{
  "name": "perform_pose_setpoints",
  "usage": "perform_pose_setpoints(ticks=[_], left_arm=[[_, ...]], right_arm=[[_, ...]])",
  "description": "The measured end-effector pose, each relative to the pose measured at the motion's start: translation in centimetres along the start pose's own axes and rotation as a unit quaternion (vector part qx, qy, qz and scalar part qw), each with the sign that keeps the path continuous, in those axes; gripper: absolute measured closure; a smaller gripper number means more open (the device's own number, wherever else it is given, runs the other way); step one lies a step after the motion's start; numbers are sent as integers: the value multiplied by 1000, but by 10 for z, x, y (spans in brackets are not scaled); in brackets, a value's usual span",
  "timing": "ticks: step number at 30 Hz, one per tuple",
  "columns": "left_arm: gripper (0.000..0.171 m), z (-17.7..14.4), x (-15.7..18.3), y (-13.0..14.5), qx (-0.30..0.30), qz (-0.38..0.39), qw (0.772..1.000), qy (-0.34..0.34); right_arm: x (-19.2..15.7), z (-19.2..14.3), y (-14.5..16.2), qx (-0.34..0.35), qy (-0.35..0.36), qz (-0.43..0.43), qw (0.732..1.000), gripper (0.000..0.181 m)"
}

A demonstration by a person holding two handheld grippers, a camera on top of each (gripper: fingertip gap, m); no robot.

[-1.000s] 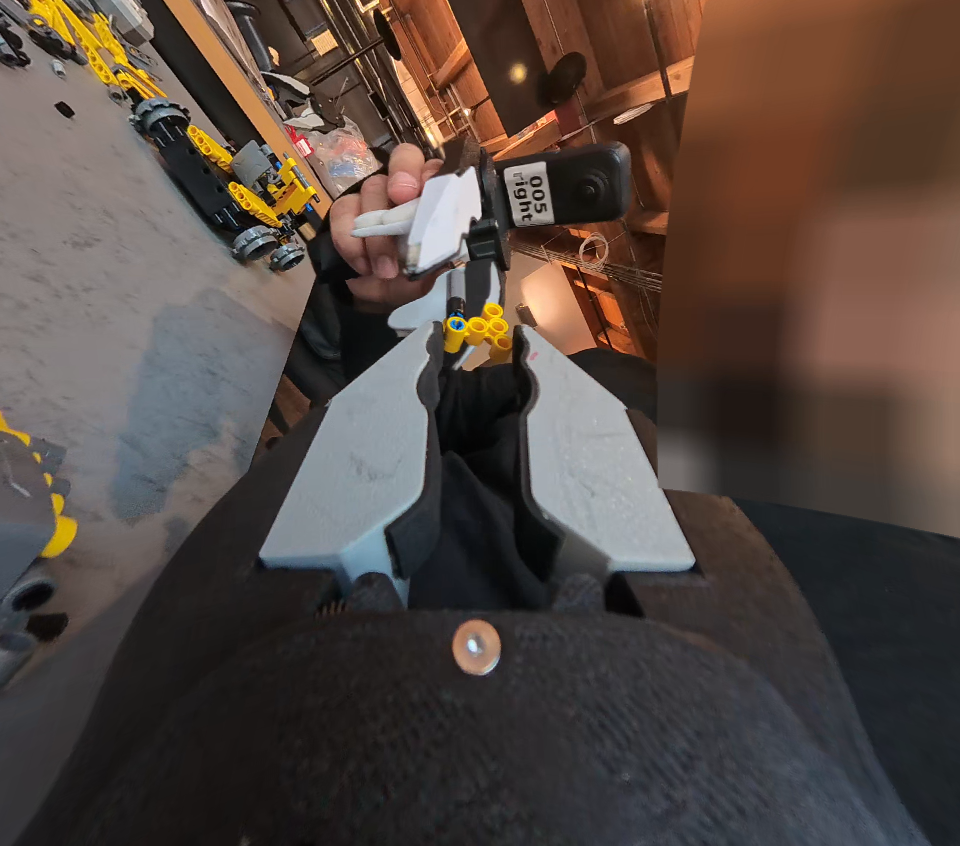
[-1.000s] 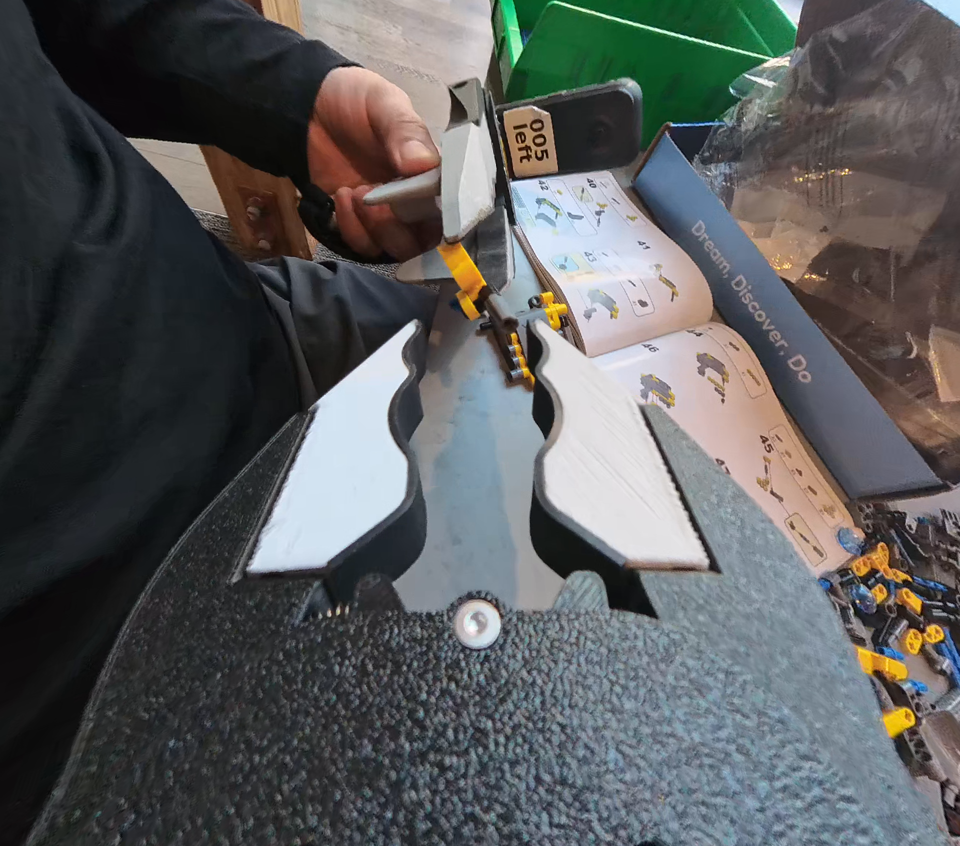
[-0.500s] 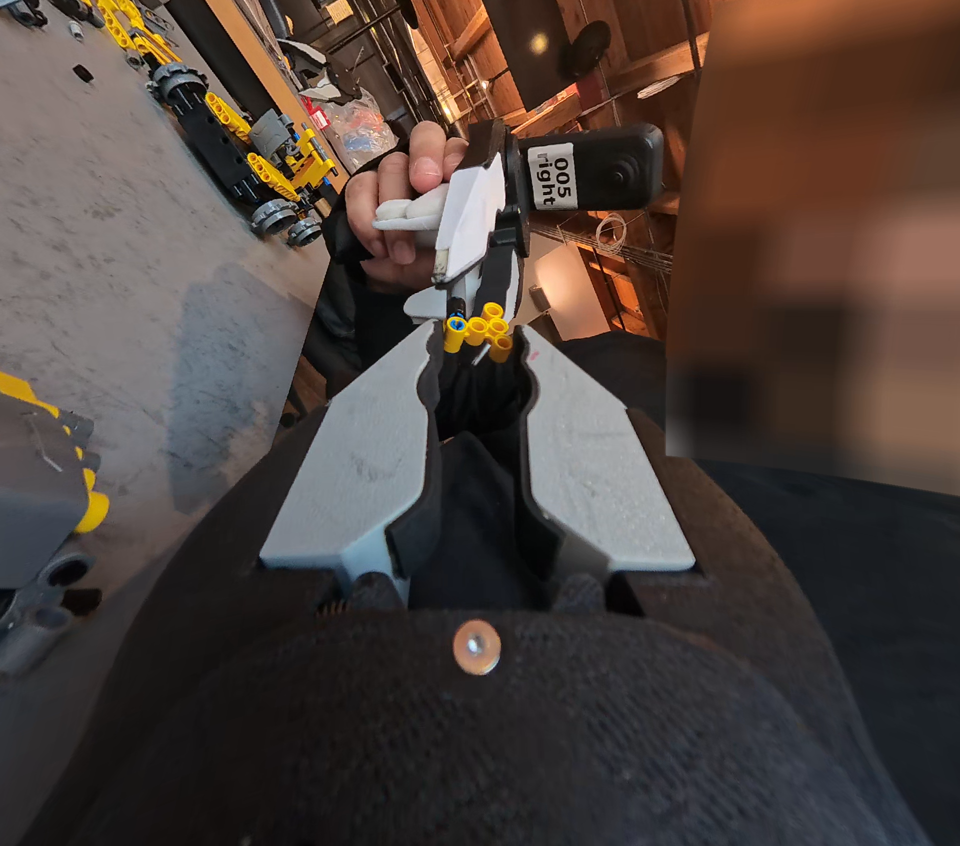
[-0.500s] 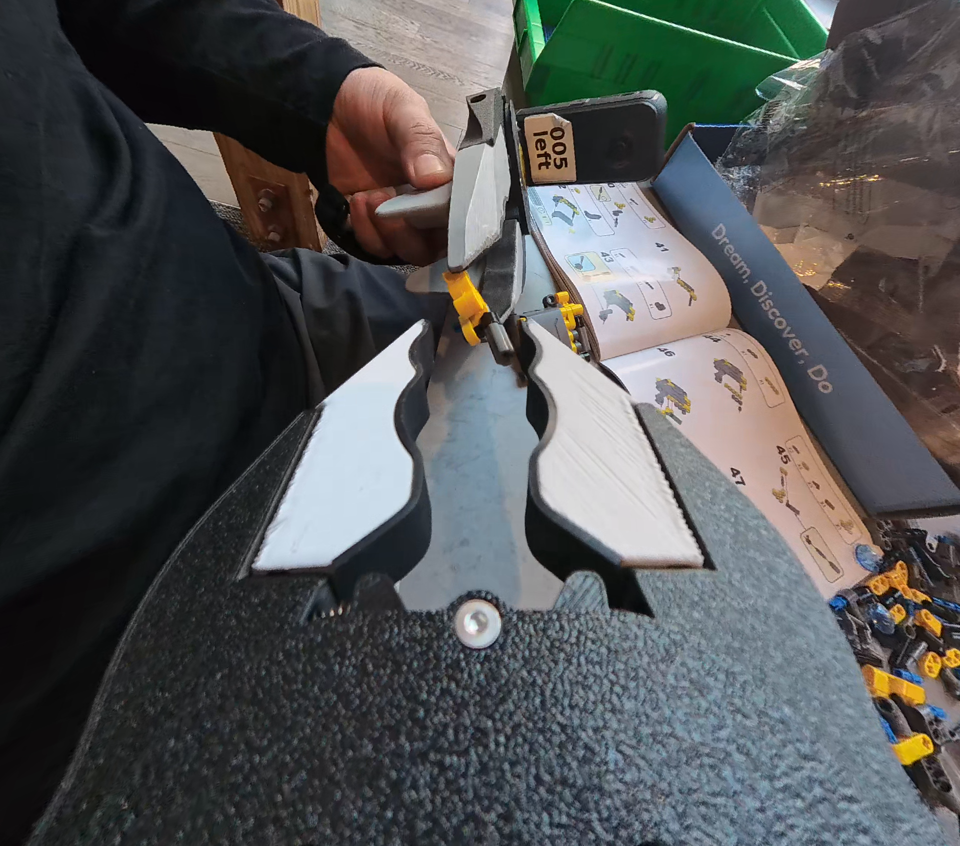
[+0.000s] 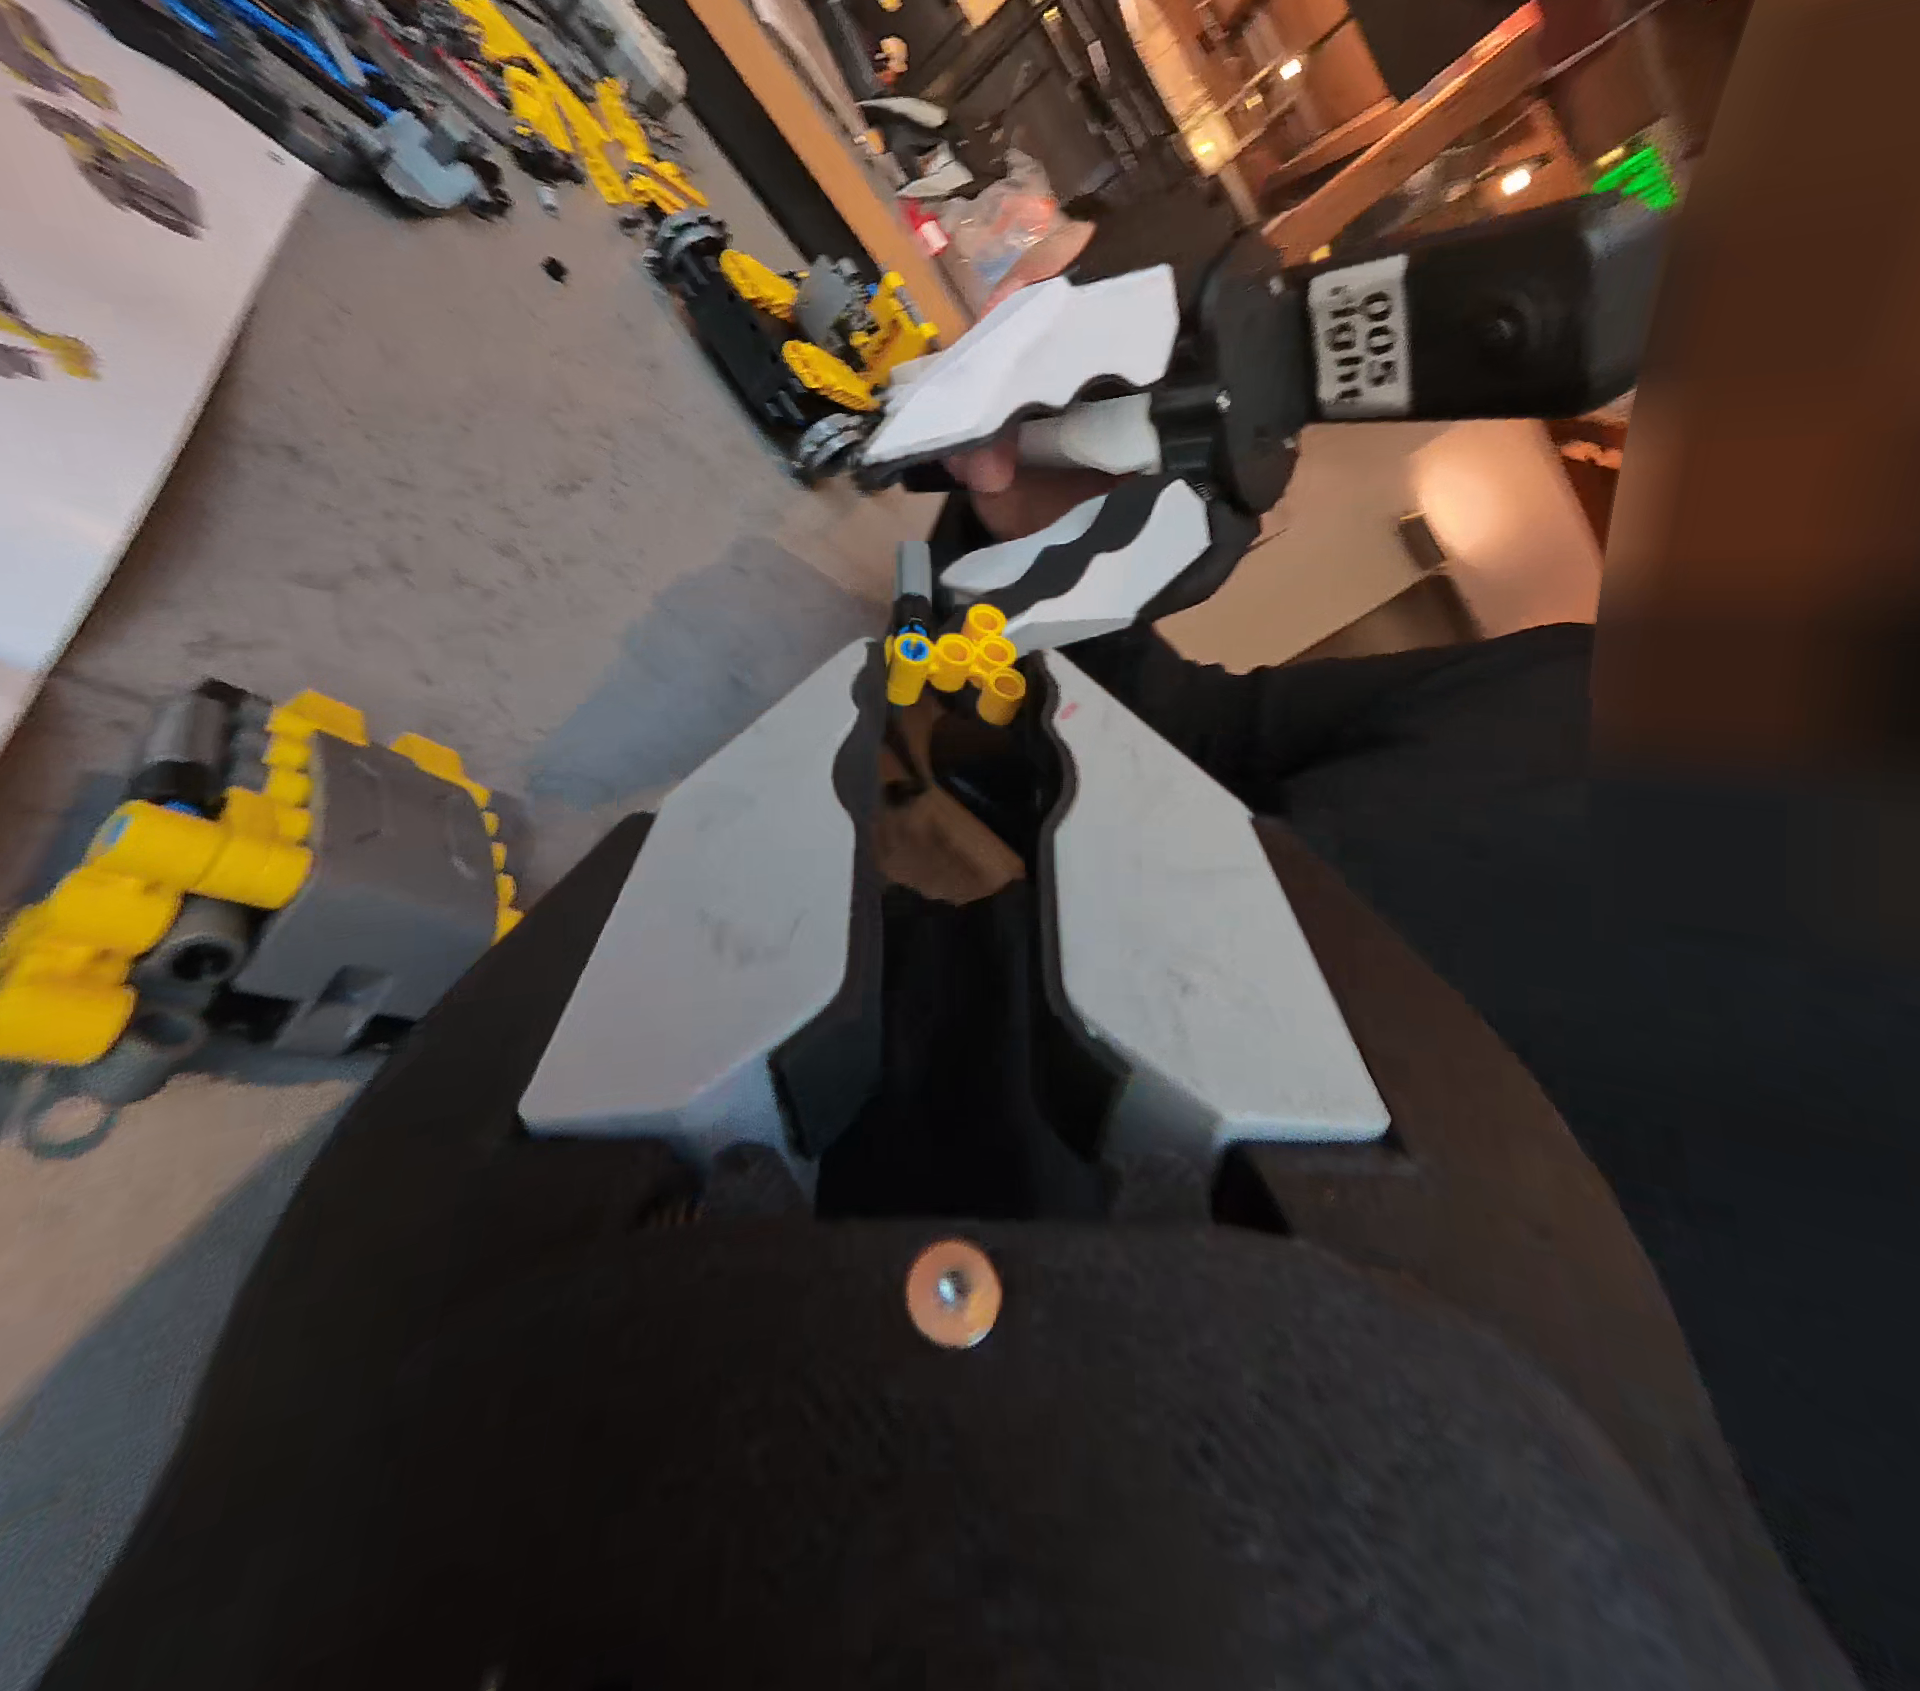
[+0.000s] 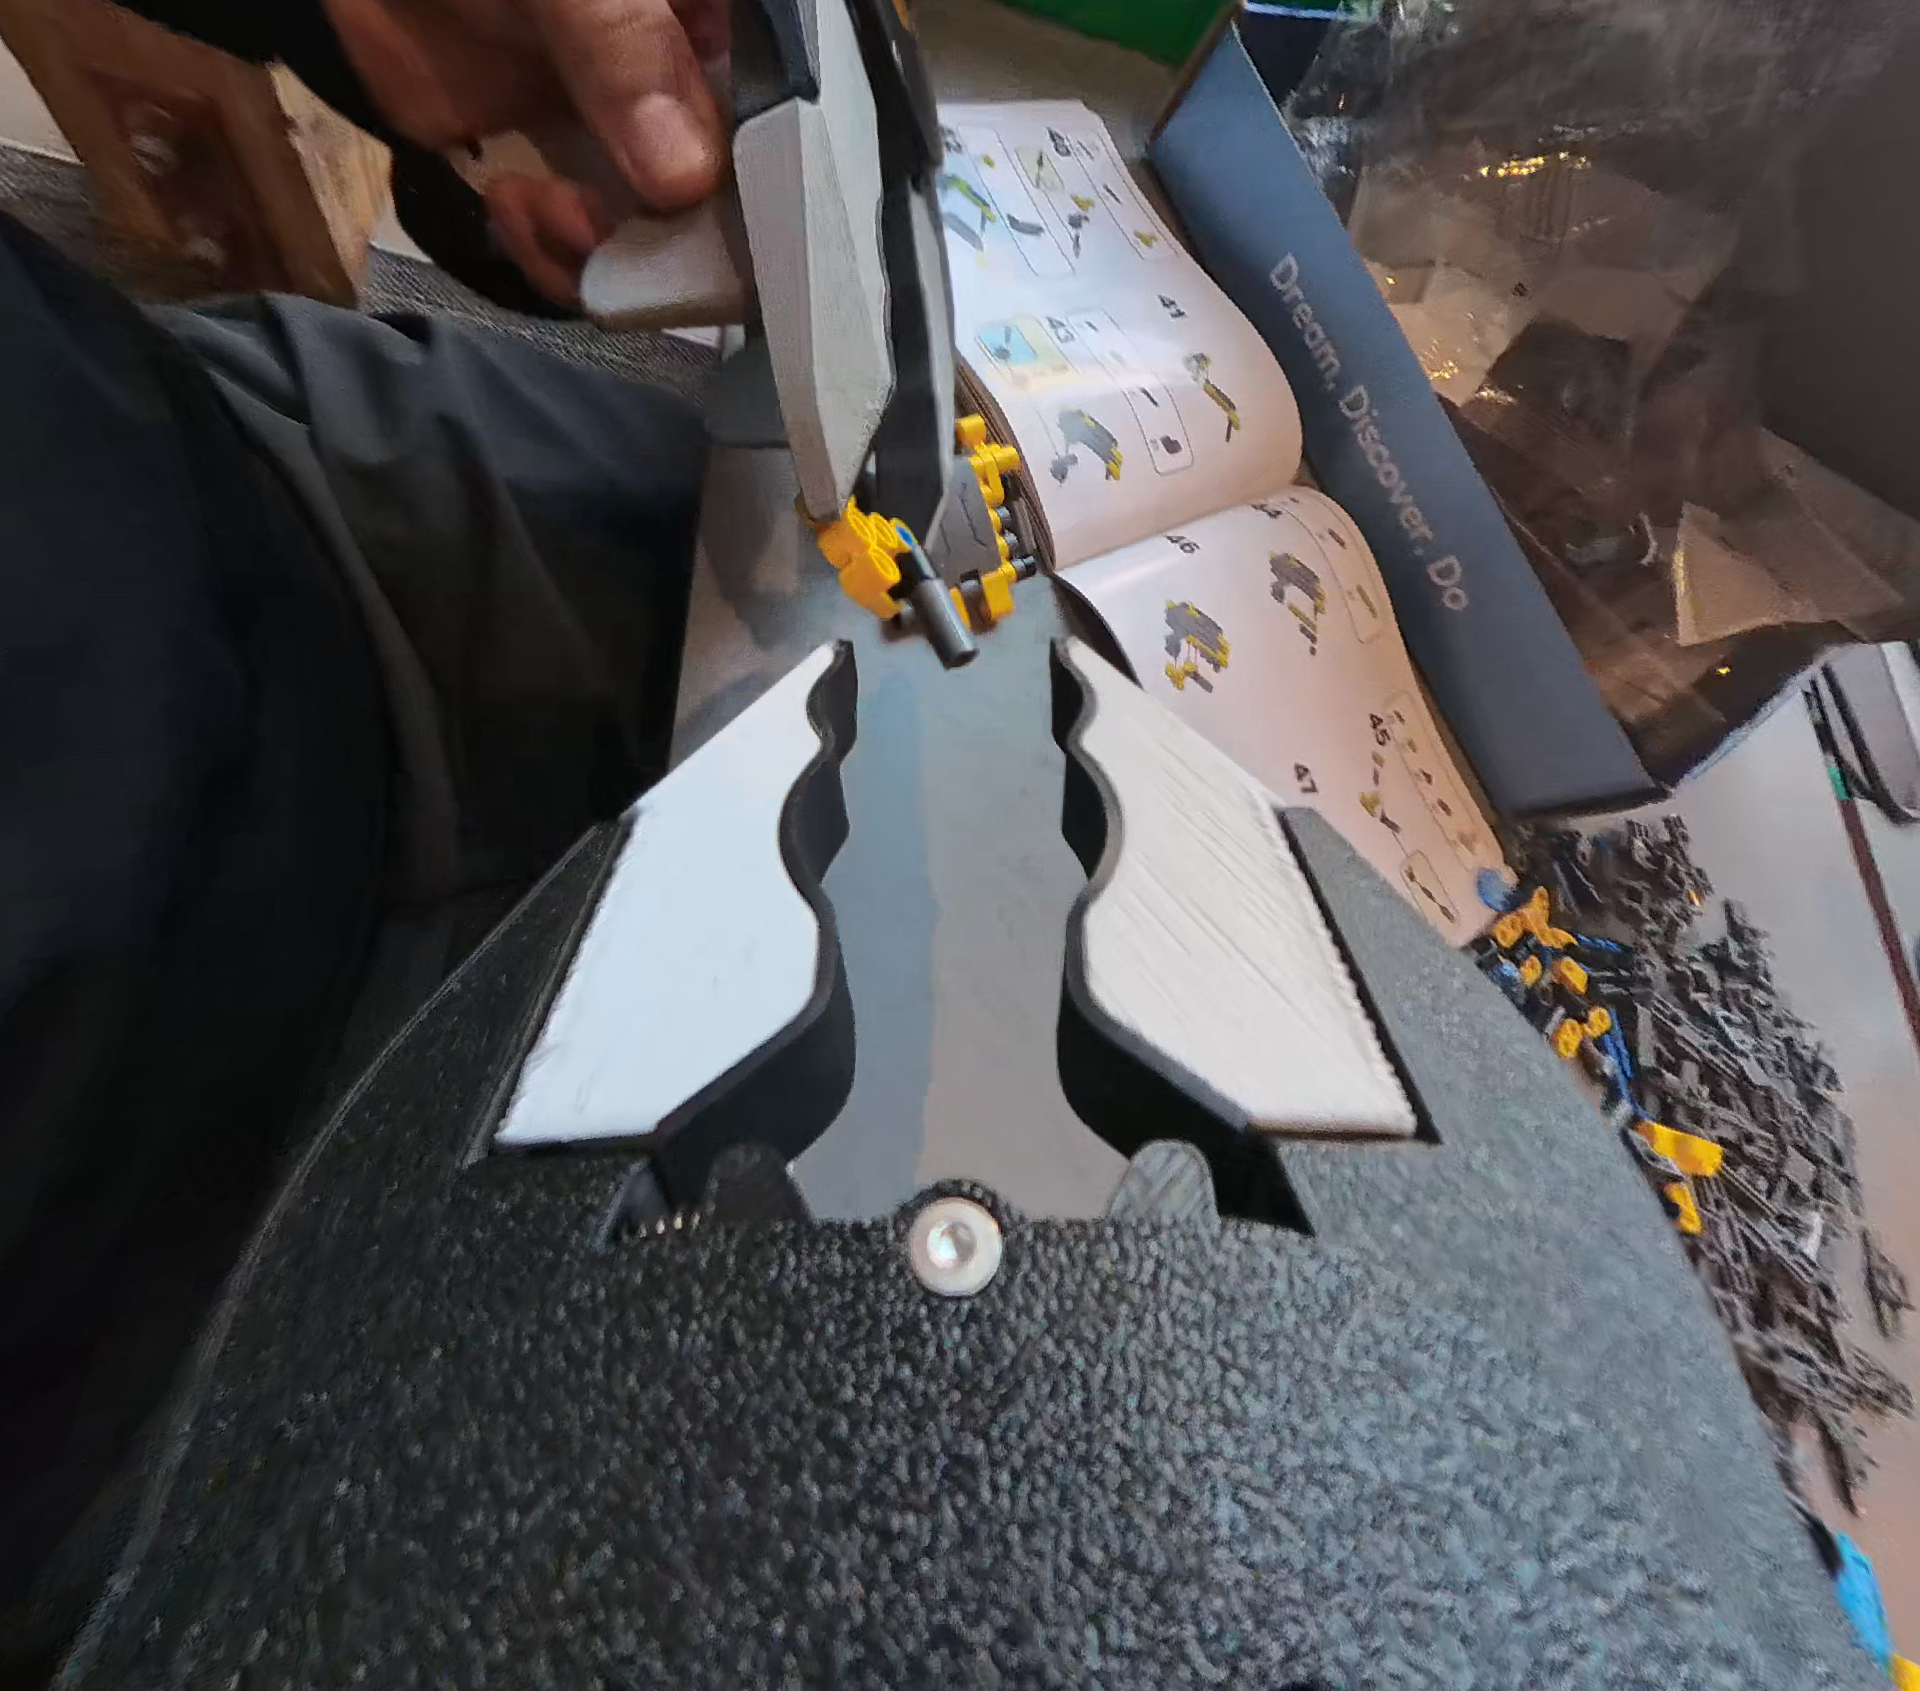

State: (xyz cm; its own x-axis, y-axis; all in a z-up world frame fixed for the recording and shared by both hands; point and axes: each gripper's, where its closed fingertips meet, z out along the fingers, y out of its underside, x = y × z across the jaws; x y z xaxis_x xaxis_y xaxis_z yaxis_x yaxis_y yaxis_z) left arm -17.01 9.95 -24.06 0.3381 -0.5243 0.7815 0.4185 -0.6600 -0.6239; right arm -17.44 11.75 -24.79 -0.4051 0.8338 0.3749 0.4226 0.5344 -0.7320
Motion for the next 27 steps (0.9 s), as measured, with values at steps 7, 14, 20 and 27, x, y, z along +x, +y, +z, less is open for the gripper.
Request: perform_pose_setpoints(ticks=[7,14,20,27], left_arm=[[147,-7,-13,-4,-18,75,993,-94],[147,-5,-16,-2,-42,155,976,-144],[147,7,11,8,-69,128,988,-55],[147,11,27,12,-60,15,997,56]], right_arm=[[4,8,15,-40,23,-21,999,145],[4,12,32,-63,27,-44,997,143],[-15,3,7,14,-7,-66,998,140],[-28,-10,-19,99,-57,-49,992,158]])
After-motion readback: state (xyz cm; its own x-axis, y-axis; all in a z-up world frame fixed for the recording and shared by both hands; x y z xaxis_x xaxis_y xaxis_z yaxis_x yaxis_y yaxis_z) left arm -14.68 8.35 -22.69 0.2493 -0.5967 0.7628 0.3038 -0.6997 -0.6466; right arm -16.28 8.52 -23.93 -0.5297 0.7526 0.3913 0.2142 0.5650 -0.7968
